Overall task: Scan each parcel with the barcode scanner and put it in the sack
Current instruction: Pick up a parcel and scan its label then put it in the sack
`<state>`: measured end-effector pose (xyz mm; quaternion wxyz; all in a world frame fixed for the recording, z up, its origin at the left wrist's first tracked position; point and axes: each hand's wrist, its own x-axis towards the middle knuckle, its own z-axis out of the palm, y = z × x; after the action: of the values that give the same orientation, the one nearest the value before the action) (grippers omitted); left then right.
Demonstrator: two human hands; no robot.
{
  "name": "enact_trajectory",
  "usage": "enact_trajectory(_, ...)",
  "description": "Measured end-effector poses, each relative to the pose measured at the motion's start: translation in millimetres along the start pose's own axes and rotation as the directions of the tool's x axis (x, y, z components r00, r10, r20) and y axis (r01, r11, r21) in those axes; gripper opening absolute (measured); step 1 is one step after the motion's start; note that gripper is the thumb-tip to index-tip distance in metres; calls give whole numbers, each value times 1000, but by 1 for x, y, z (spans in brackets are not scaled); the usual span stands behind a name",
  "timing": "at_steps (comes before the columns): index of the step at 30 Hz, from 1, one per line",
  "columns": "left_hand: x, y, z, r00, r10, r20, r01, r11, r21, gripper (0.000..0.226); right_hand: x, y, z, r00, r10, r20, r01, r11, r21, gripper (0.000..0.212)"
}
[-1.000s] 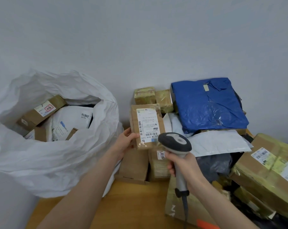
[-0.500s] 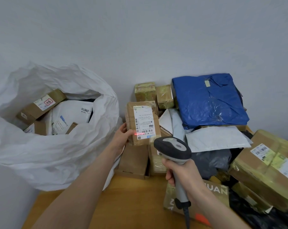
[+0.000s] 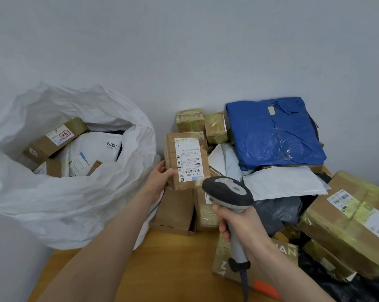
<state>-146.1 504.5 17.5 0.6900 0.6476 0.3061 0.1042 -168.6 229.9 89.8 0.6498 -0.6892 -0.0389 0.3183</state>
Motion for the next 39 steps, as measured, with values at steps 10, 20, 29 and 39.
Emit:
enact_trajectory(10,-18,75,-27,982,70,-173,-67,997,25,60,59,-60,34,989,-117,90,106,987,119,16)
enact_trajectory(20,9,154,-174,877,-49,-477,55,998,0,28,134,-112,146,974,-140,177,103,973,205,11)
enact_trajectory(29,118,147,-251,826,-356,-438,313,934,-170,46,203,-125,221,994,-82,66,70,985,157,11)
enact_trajectory(39,158,151,-280,816,371,-443,70,697,714,57,231,-103,225,998,-16,-55,26,985,172,11)
